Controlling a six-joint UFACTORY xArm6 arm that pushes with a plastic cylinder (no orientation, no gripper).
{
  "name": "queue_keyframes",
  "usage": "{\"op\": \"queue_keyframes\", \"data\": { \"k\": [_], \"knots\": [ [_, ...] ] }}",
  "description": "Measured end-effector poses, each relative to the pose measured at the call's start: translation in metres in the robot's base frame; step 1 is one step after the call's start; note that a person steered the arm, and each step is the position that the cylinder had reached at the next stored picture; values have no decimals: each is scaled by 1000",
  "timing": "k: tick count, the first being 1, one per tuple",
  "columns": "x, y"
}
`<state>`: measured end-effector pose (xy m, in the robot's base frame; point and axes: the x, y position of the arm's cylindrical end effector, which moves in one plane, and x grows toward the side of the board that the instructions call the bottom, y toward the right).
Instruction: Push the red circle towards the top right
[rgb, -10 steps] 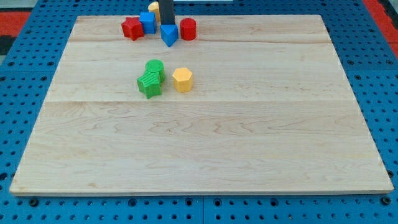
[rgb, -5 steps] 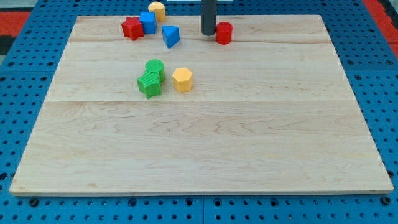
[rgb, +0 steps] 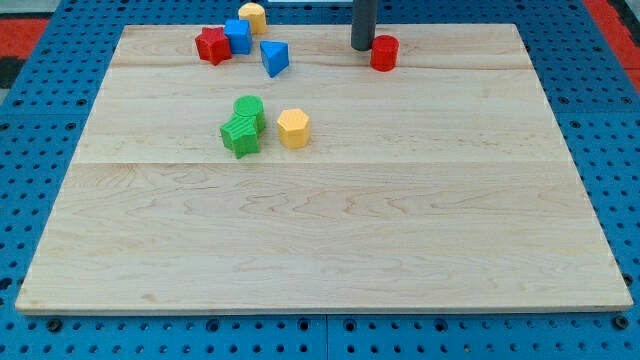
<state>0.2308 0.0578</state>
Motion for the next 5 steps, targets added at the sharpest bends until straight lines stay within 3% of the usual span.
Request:
{"op": "queue_keyframes", "data": {
  "k": [5],
  "knots": [
    [0,13]
  ]
}}
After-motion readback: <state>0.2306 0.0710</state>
